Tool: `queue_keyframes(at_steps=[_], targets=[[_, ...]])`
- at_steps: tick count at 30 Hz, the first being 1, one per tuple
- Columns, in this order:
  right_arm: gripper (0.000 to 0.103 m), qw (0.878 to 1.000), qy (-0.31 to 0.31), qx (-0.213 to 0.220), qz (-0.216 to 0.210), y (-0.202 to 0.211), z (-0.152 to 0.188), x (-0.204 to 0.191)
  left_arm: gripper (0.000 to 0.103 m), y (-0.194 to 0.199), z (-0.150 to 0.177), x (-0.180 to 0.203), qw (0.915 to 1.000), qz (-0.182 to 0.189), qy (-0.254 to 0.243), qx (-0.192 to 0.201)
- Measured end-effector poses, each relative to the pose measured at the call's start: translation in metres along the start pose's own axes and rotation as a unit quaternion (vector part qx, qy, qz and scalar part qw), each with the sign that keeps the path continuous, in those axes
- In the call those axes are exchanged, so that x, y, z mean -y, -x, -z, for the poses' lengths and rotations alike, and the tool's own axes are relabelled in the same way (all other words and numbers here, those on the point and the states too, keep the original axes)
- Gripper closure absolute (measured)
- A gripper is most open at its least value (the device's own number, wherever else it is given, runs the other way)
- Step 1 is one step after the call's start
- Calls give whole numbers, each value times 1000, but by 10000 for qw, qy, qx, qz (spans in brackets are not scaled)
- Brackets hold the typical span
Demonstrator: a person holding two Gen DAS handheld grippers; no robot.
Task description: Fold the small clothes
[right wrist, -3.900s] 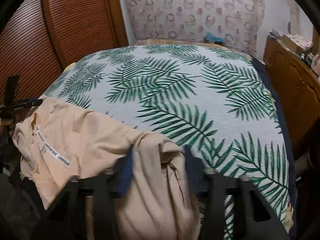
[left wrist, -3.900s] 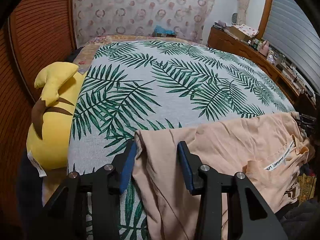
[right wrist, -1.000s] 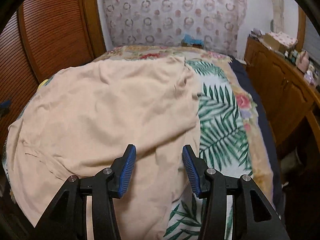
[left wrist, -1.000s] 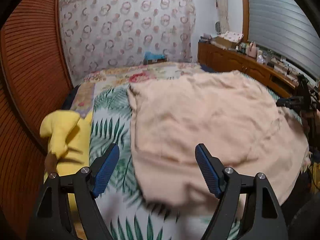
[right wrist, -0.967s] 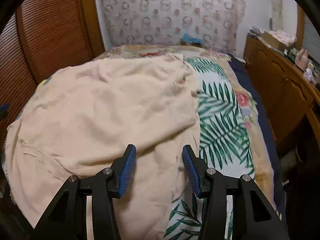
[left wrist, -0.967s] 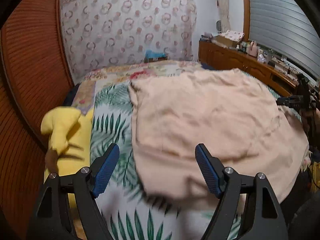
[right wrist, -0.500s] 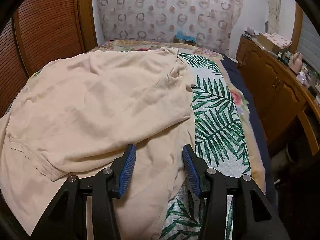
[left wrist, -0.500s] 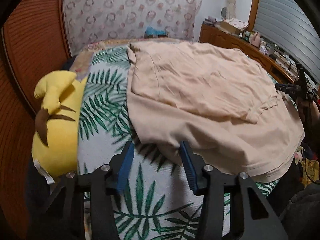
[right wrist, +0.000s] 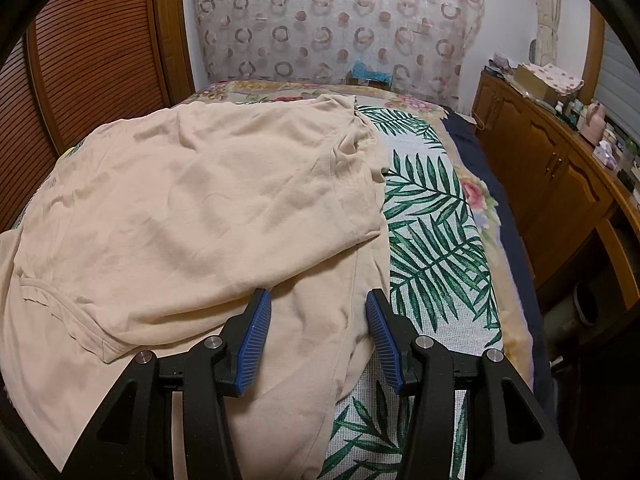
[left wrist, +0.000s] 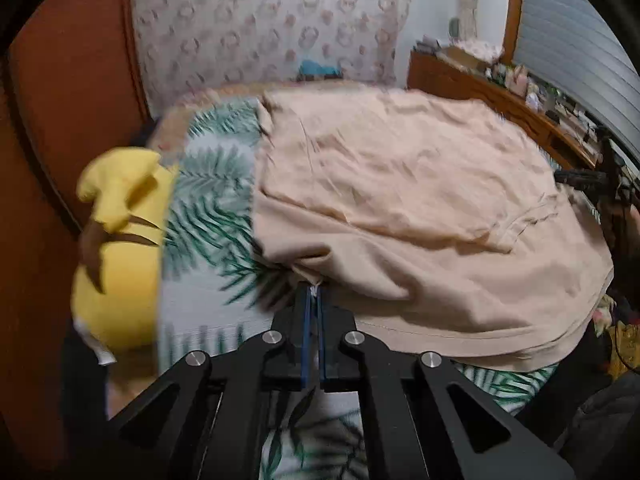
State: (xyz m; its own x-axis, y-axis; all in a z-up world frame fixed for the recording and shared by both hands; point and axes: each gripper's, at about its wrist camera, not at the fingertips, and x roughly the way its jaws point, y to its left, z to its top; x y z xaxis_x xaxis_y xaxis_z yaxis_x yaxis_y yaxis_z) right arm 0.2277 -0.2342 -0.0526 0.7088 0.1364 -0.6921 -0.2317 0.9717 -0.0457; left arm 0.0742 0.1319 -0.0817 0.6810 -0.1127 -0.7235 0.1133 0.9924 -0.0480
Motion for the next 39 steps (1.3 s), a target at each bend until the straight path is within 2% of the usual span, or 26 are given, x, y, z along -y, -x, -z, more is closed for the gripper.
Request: queue_keyframes(at_steps=[3, 5, 11, 12, 13, 15, 17, 18, 19, 21, 28, 31, 33, 35, 39], targets=[[51, 10000, 1, -1, -1, 1, 0, -1, 99, 37, 5, -3, 9995, -216, 67, 208], [51, 10000, 1, -1, -4, 1, 0, -1, 99, 51, 10, -6, 9992, -336, 125, 193], [50, 10000, 7, -1, -3, 2, 1, -1, 99, 51, 20, -10, 9989, -441, 159, 17], [50, 10000, 9, -1, -3, 2, 1, -1, 94, 49, 19, -10, 9989, -433, 196, 8], [50, 10000, 8, -2, -6, 2, 1, 0, 81, 48, 18, -9, 9990, -377, 230, 40], [50, 10000, 8, -1, -9, 2, 1, -1, 62, 45, 14, -8, 9993, -244, 261, 121], [50, 10000, 13, -2, -8, 2, 1, 0, 58, 41, 8, -4, 9993, -192, 242, 186], [50, 10000, 13, -2, -9, 2, 1, 0, 51, 36, 3, -3, 9994, -167, 249, 186], [50, 10000, 13, -2, -10, 2, 1, 0, 39, 30, -1, -2, 9994, -103, 294, 165], [50, 10000, 18, -2, -13, 2, 1, 0, 32, 21, -9, -1, 9992, -20, 347, 195], [48, 9995, -209, 27, -245, 9, 4, 7, 28, -21, -42, 5, 9987, 68, 476, 165], [48, 9980, -458, 218, -368, 22, 8, 18, 28, -36, -54, 6, 9987, -53, 506, 94], [48, 9979, -408, 179, -473, 27, 9, 21, 28, -45, -59, 4, 9986, -102, 527, 36], [55, 9980, -334, 148, -524, 28, 11, 20, 28, -53, -63, 3, 9985, -203, 501, -22], [56, 9974, -354, 131, -617, 24, 7, 18, 28, -67, -67, 2, 9986, -280, 425, -164]])
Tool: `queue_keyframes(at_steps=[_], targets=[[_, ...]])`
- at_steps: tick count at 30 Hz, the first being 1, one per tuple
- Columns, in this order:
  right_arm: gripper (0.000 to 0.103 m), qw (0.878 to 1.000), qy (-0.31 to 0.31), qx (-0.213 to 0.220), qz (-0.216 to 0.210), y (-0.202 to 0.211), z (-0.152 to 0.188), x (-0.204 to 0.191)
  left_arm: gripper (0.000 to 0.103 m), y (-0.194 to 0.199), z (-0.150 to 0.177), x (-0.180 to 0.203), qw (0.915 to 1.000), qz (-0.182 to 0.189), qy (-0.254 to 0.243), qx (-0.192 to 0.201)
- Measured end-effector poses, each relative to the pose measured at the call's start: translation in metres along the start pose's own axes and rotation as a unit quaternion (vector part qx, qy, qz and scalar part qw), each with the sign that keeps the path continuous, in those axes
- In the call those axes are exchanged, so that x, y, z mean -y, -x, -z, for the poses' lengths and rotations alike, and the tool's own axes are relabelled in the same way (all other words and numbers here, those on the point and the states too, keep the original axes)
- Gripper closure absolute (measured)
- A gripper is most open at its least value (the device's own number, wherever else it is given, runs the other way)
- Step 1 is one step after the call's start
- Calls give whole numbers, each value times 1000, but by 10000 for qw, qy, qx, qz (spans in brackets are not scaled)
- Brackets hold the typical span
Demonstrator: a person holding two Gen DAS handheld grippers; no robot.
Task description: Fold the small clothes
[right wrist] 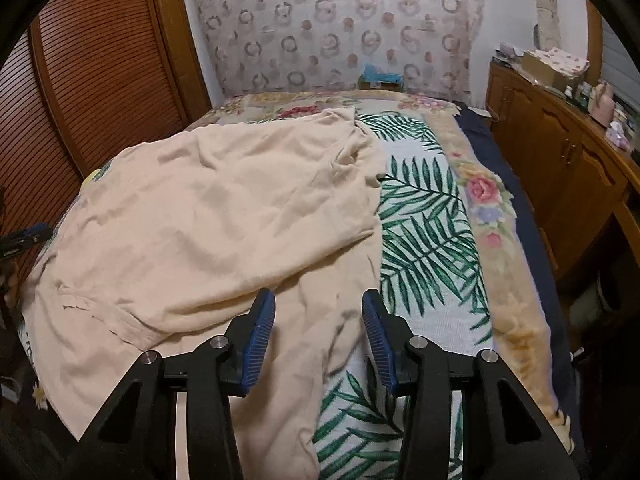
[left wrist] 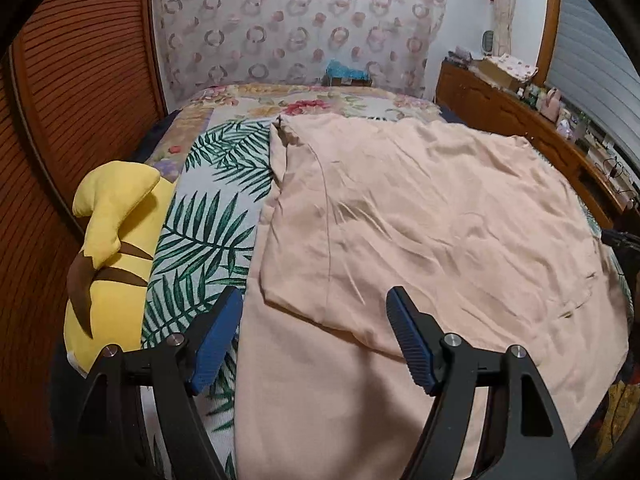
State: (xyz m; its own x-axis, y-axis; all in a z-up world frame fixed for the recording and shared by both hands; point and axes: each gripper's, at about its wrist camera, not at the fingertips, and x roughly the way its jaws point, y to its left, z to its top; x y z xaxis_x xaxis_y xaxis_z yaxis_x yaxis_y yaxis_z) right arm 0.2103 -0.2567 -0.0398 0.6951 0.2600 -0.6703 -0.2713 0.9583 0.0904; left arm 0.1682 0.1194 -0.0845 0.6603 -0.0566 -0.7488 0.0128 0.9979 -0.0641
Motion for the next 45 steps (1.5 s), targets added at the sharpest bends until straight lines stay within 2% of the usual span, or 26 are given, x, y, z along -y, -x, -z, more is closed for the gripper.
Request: queue_keyframes(at_steps=[6, 8, 10, 11, 13, 16, 19, 25, 32, 34, 37, 40, 42, 45], targets=[[56, 9982, -559, -127, -164, -25, -18, 11, 27, -22, 4, -2, 9995, -92, -15, -306], [56, 9970, -707, -214, -213, -35, -23, 16, 24, -24, 7, 2, 9995, -156, -170, -220], [56, 9968, -735, -299, -133, -44, -27, 17, 23, -24, 9, 1, 9997, -125, -126, -183], [56, 9970, -712, -284, -96, -47, -29, 17, 23, -24, 9, 1, 9997, -127, -128, -185], [56, 9972, -668, -321, -33, -51, -35, 16, 16, -25, 9, -1, 9996, -135, -115, -216], [74, 9986, -441, -297, 55, -54, -40, 6, 14, -26, 10, -1, 9996, -112, -131, -238], [79, 9995, -172, -185, 185, -57, -38, -9, 13, -26, 9, 0, 9996, -108, -125, -239], [80, 9988, 109, -159, 455, -62, -32, -22, 13, -26, 9, 0, 9996, -40, -139, -223], [80, 9949, 469, -132, 885, -66, -29, -40, 38, -18, 6, 5, 9993, 279, -226, -132], [80, 9936, 561, -124, 976, -67, -27, -47, 50, -18, 5, 6, 9988, 405, -241, -165], [80, 9945, 513, -122, 908, -66, -27, -48, 56, -20, 2, 3, 9989, 399, -179, -194], [80, 9948, 493, -117, 881, -66, -27, -51, 56, -19, -2, -5, 9993, 297, -40, -206], [80, 9944, 523, -112, 914, -66, -26, -54, 57, -14, -4, -8, 9996, 269, -15, -91], [80, 9941, 539, -110, 931, -66, -26, -53, 65, -5, -6, -9, 9993, 359, -74, 83]])
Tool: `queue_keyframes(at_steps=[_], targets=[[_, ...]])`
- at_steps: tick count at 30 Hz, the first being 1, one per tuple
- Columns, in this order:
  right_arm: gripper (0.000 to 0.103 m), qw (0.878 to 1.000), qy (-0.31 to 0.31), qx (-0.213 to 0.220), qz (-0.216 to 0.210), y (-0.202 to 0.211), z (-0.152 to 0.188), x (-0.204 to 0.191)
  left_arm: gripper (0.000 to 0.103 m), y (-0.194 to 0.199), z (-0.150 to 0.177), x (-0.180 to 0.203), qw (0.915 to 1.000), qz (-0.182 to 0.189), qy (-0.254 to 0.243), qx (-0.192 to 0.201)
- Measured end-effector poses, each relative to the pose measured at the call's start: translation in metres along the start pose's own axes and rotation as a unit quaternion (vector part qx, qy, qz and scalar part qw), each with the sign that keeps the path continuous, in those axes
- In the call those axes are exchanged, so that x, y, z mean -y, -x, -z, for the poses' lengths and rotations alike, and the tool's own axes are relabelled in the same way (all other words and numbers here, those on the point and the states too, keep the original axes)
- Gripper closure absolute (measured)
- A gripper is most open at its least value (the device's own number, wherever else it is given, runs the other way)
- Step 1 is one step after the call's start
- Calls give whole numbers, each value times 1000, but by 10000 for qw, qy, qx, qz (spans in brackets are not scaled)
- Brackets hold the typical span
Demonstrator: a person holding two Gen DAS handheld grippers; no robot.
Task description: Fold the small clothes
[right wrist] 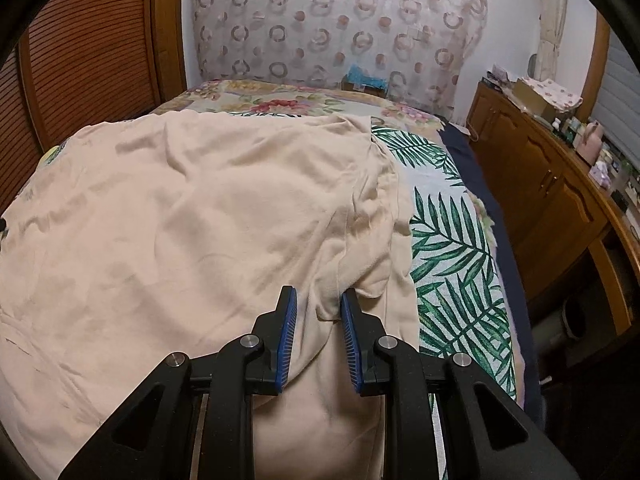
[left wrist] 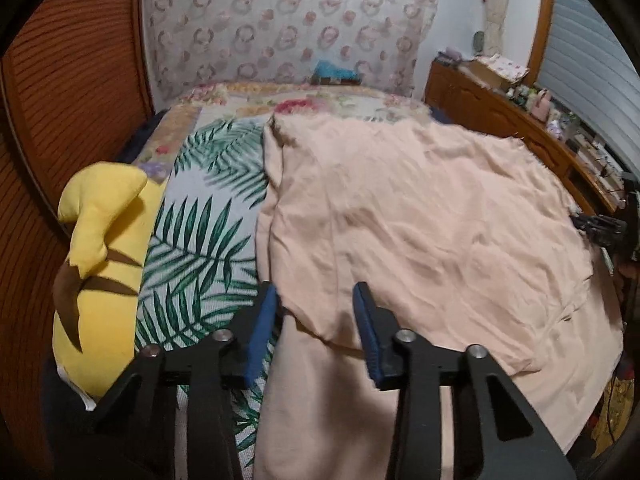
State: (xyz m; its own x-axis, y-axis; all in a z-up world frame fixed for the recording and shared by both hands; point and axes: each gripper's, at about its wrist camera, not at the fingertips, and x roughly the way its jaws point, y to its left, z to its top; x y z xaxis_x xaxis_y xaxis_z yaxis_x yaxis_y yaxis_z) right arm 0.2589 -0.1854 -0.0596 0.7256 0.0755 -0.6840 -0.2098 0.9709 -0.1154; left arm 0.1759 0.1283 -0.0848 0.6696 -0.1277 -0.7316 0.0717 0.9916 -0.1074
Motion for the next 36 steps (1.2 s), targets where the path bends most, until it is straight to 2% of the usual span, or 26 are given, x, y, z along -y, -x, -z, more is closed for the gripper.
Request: queue_keyframes(at_steps=[4, 7, 10, 19, 21, 22, 24, 26, 29, 33, 36], targets=[[80, 10000, -11, 1, -26, 1, 1, 5, 75, -4, 1, 9, 9996, 129, -202, -166], [80, 10000, -8, 2, -27, 1, 1, 6, 75, -11, 3, 13, 9990, 94, -311, -298], [80, 10000, -5, 3, -39, 2, 2, 7, 75, -19, 2, 11, 9987, -109, -240, -426], [80, 10000, 20, 6, -49, 0, 0, 15, 75, -22, 0, 3, 9990, -53, -141, -426], [80, 10000, 45, 9, -26, 1, 0, 15, 75, -23, -1, 2, 9992, -35, -101, -384], [80, 10000, 56, 12, -22, 1, 1, 15, 87, -23, -1, 3, 9993, -30, -120, -366], [82, 10000, 63, 18, -60, 1, 1, 14, 97, -19, -1, 5, 9995, 32, -132, -275], [94, 9999, 109, 30, -70, 2, 0, 13, 98, -13, -2, 10, 9997, 75, -210, -131], [97, 9988, 361, 321, -81, 15, -3, 10, 99, 4, -5, 20, 9993, 157, -311, 115], [97, 9964, 293, 781, -154, 45, -12, 13, 99, 27, -13, 26, 9984, 159, -304, 443], [97, 9945, 329, 966, -254, 61, -15, 11, 99, 41, -19, 29, 9975, 171, -287, 629]])
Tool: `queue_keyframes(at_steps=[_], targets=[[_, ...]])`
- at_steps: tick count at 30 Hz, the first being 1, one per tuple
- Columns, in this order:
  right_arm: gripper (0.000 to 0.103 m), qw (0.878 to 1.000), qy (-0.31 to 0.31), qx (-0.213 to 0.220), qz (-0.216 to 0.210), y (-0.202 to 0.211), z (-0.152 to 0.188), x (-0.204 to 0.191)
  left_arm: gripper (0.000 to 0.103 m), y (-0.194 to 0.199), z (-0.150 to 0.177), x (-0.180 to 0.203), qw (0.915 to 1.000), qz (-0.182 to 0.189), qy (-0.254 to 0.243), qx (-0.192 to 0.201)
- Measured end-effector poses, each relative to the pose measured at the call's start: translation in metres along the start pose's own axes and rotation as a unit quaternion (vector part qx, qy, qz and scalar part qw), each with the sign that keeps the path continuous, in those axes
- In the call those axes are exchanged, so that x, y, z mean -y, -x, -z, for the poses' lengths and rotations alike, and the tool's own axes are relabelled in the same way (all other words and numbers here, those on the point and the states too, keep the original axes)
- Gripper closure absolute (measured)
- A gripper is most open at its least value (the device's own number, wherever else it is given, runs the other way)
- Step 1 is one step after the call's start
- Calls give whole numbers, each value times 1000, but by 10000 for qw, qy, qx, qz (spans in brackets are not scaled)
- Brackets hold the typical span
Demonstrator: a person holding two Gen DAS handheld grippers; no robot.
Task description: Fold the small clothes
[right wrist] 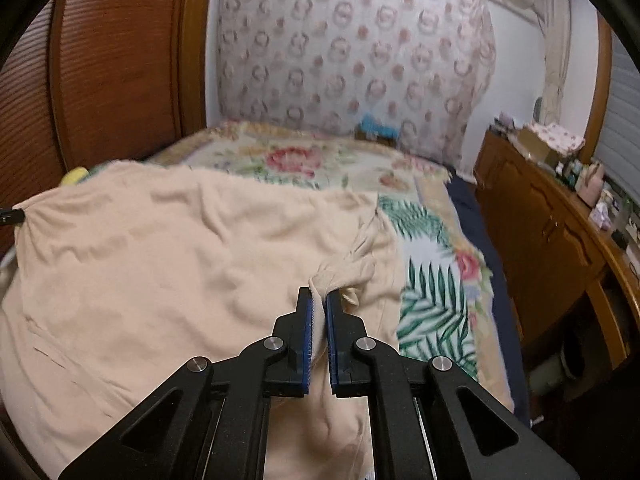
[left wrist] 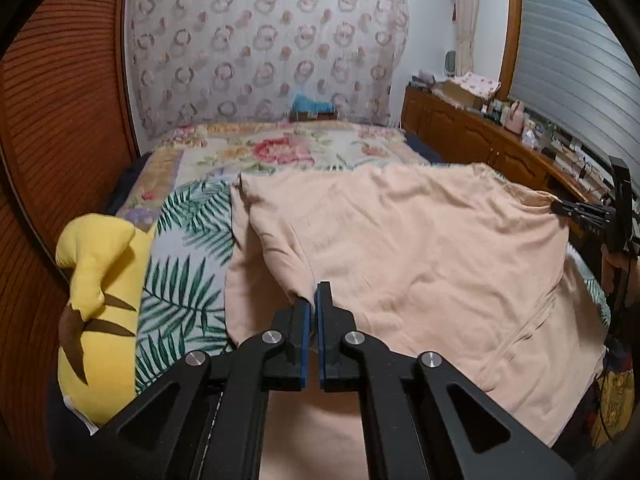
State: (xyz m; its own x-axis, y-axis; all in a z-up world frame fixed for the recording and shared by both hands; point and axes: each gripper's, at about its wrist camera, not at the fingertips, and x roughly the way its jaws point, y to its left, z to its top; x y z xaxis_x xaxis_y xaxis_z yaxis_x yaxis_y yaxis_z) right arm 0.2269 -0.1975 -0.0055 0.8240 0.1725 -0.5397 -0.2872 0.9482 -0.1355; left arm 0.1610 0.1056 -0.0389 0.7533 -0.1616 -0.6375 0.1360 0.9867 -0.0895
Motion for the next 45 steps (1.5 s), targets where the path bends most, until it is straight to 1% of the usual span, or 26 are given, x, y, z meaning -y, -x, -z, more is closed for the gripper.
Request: queue_keyframes(at_steps=[6, 12, 15, 22, 26, 28, 30, 33, 36, 39, 41, 42, 43, 44, 45], targets=[[97, 9995, -45, 257, -184, 27, -1, 4, 100, 27, -6, 3, 9994, 106, 18, 338], [97, 9983, 12, 491, -300, 66, 18, 11, 100, 65, -5, 15, 9970, 282, -60, 718], [97, 9977, 52, 577, -338, 82, 27, 15, 100, 80, -4, 15, 9959, 326, -58, 845], [97, 9967, 94, 681, -425, 127, 52, 22, 100, 110, 11, -8, 9944, 254, 218, 1006], [97, 9969, -3, 587, -519, 135, 66, 24, 100, 111, 28, -22, 9951, 168, 414, 877], [97, 9971, -88, 467, -590, 138, 78, 24, 100, 105, 39, -24, 9964, 129, 431, 715], [97, 9975, -148, 250, -637, 130, 90, 21, 100, 92, 54, -26, 9979, 72, 446, 458], [97, 9975, -176, -168, -662, 103, 113, 15, 100, 80, 73, -26, 9987, 5, 471, 184], [97, 9967, -165, -532, -595, 77, 132, 9, 100, 68, 88, -25, 9989, -167, 430, -80], [97, 9962, -186, -694, -498, 63, 138, 8, 100, 63, 96, -26, 9985, -215, 446, -221], [97, 9962, -202, -709, -454, 57, 137, 9, 99, 63, 102, -25, 9984, -212, 443, -283], [97, 9962, -223, -701, -459, 57, 137, 10, 97, 64, 102, -24, 9983, -217, 442, -296], [97, 9963, -252, -680, -470, 58, 137, 10, 88, 65, 103, -24, 9983, -239, 443, -295], [97, 9963, -269, -664, -467, 64, 141, 9, 84, 67, 102, -25, 9983, -247, 448, -262], [97, 9965, -267, -650, -453, 64, 140, 9, 76, 69, 102, -26, 9984, -251, 449, -230]])
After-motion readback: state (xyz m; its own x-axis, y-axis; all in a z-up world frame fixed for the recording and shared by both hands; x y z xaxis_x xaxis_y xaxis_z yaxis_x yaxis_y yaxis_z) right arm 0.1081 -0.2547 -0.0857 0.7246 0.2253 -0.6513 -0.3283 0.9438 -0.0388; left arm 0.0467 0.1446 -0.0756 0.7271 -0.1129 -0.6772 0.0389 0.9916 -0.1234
